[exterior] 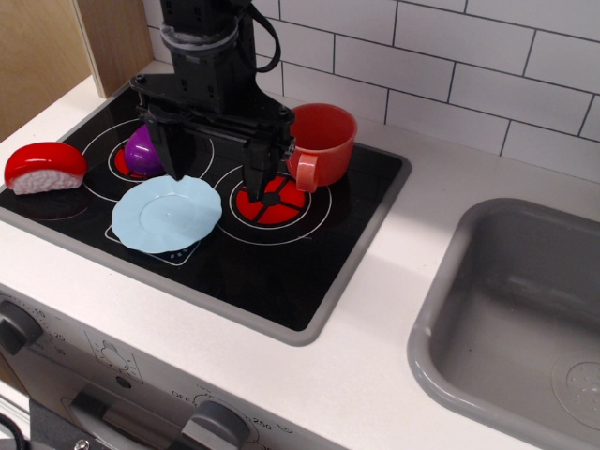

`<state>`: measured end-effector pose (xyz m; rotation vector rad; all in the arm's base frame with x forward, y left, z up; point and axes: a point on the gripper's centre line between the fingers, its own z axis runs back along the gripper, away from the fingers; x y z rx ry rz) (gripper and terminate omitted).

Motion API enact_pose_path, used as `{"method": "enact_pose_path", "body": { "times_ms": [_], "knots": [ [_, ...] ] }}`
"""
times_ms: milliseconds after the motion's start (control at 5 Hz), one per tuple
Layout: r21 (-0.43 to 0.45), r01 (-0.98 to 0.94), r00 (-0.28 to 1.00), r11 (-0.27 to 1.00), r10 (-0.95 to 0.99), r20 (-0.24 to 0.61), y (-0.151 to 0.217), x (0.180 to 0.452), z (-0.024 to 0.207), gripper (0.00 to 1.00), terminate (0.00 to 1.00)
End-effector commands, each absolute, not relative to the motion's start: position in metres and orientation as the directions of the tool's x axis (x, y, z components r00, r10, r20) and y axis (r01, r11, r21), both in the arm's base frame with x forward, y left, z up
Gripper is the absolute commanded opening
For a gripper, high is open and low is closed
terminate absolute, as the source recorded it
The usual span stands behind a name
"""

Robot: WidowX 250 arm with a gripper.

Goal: Put cup on plate

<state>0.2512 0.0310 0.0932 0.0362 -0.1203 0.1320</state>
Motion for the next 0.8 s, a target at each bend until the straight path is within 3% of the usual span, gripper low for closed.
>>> {"method": "enact_pose_path", "body": {
  "times_ms": [0,400,600],
  "knots": [
    [-0.006,-0.172,0.956,0.985,0.169,0.24,-0.001,0.278,0.092,1.0,0.0],
    [0.027,-0.251,0.922,0.968,0.23,0.312,-0.009,0.293,0.084,1.0,0.0],
    [0.023,-0.272,0.92,0.962,0.253,0.299,-0.005,0.301,0.082,1.0,0.0]
  ]
}}
